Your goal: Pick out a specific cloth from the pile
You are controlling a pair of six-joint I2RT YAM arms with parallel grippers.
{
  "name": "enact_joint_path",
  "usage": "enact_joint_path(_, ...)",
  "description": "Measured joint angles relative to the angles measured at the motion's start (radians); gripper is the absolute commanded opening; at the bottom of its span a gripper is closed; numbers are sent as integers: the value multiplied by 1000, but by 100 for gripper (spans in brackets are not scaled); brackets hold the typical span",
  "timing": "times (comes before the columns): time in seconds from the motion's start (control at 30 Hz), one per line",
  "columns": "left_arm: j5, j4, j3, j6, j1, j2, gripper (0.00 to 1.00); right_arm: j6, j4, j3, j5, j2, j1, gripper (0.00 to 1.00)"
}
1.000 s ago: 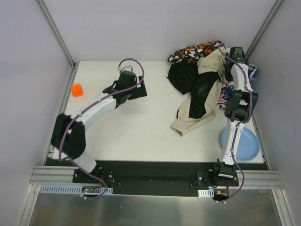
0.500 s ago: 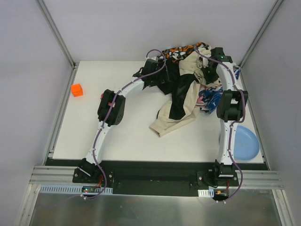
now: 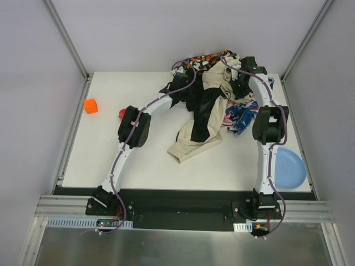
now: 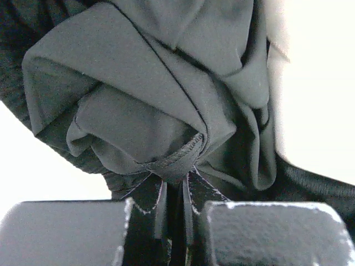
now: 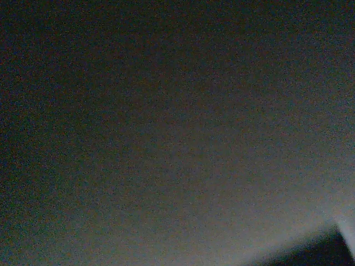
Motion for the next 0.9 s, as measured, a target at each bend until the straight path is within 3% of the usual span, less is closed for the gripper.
enact_joint_path(0.2, -69, -36, -297, 128, -7, -298, 0, 77, 23, -10, 58, -3, -3, 7)
enact_joint_path(0.37, -78, -57, -576, 241, -14, -741, 0, 175, 70, -56, 78, -36, -13, 15)
enact_joint_path(0.43, -92, -51, -705, 279, -21, -965, 0, 199, 102, -98, 76, -65, -18, 22)
enact_joint_path(0.63, -102, -26, -1052, 313, -71, -1580, 0, 230, 163, -224, 48, -173, -17, 64)
enact_joint_path(0.73, -126, -64, -1205, 290, -70, -1784, 0, 233, 170, -272, 49, -240, -6, 94)
enact_joint_path(0.9, -212, -270, -1373, 203, -70, -1965, 0, 244, 188, -377, 43, -388, 33, 96)
